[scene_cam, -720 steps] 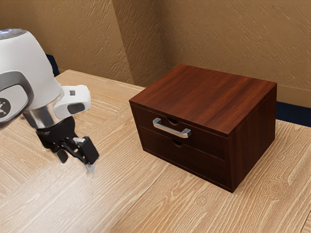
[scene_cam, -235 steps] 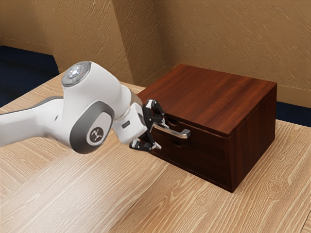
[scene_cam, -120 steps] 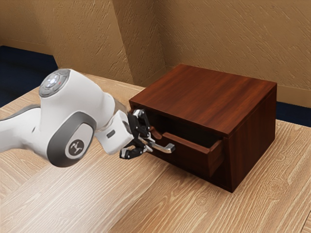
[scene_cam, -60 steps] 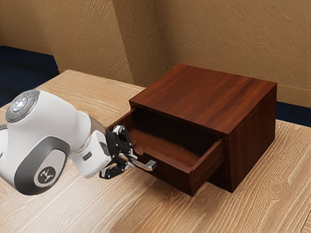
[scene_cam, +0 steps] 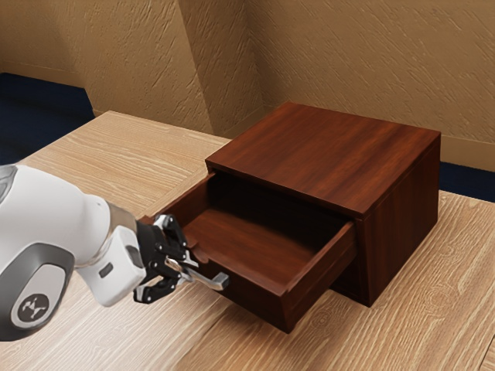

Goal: Pull the drawer handle with one arm to open the drawer

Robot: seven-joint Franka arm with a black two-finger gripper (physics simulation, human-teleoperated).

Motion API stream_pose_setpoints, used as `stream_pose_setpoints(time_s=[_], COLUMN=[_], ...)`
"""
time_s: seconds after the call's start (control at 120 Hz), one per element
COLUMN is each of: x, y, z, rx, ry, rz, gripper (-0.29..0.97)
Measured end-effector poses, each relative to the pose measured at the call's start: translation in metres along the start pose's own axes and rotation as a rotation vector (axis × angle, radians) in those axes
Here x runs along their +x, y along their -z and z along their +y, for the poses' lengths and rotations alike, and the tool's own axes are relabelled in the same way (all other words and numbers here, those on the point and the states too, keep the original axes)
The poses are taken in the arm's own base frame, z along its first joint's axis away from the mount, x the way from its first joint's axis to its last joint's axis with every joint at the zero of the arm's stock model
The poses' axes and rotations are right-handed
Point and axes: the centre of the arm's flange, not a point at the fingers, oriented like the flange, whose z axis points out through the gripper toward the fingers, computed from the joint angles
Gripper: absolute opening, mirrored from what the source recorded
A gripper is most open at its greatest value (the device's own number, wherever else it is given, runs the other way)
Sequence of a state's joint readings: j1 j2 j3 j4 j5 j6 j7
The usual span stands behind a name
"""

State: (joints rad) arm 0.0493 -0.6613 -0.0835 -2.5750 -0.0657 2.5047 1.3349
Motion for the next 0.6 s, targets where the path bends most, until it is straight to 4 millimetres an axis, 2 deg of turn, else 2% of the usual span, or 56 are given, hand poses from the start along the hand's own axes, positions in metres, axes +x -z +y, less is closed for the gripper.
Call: stream_pose_setpoints(time_s=[0.058,0.15,0.342,0.467,0.533,0.6], x=[-0.002,-0.006,-0.006,-0.005,-0.005,-0.005], y=[0.001,0.003,0.005,0.005,0.005,0.005], z=[0.002,0.007,0.01,0.011,0.011,0.012], rx=[0.0,-0.002,0.0,-0.002,-0.008,-0.013], ry=[0.006,0.013,0.018,0.02,0.021,0.021], rz=[0.001,0.005,0.008,0.01,0.011,0.013], gripper=[-0.08,-0.03,-0.08,-0.07,0.0,0.14])
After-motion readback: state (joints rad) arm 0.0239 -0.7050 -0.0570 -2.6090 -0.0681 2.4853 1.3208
